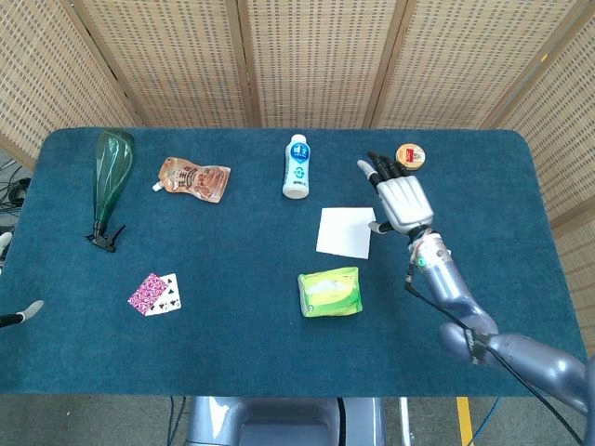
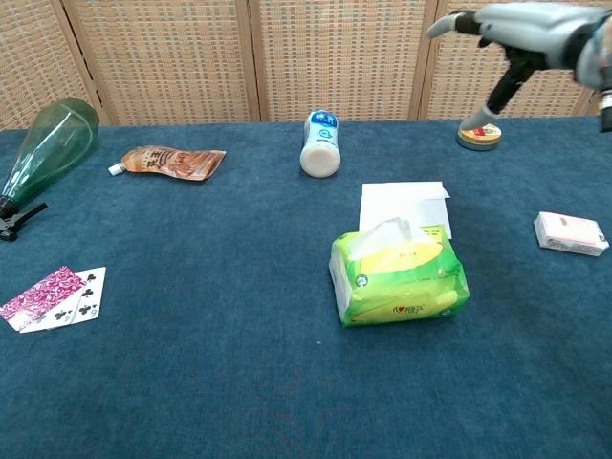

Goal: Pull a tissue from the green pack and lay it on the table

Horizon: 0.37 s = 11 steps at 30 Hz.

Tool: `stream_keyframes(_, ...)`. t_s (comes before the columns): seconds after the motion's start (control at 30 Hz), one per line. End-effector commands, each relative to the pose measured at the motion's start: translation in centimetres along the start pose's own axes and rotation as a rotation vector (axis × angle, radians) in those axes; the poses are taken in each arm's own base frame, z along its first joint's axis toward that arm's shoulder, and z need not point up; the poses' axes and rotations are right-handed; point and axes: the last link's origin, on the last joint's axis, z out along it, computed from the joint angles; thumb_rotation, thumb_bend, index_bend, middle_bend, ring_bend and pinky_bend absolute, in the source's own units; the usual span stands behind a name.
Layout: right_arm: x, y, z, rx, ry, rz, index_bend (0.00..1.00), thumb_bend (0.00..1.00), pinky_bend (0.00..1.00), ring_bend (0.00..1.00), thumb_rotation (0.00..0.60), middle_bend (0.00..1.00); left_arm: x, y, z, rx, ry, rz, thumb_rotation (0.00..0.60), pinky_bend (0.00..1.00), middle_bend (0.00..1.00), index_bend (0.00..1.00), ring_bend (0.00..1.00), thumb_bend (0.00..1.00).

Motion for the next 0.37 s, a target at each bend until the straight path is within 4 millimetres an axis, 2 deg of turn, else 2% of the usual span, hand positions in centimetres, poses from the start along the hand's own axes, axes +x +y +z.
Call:
stream_keyframes(0.03, 1.6, 3.7, -5.9, -0.010, 0.089, 0.011, 0.00, 0.00, 0.12, 0.00, 0.600, 0.00, 0.1, 0.1, -0.3, -0.008, 0.009, -0.003, 0.600, 0.00, 0.00, 0.00, 0.00, 0.00)
stream_keyframes(0.2, 2.0, 7.4, -12.1, -0.060, 0.186, 0.038, 0.00, 0.00, 0.10, 0.00, 0.600, 0.00, 0.5, 0.4, -0.9, -0.028, 0.032, -0.008, 0.600, 0.00, 0.00, 0.00, 0.00, 0.00)
stream_keyframes(0.37, 1.8, 10.2, -16.9, -0.145, 0.219, 0.027, 0.00, 0.00, 0.07, 0.00, 0.600, 0.00, 0.4, 0.8, -1.3, -0.058, 0.036, 0.004, 0.600, 0.00, 0.00, 0.00, 0.00, 0.00)
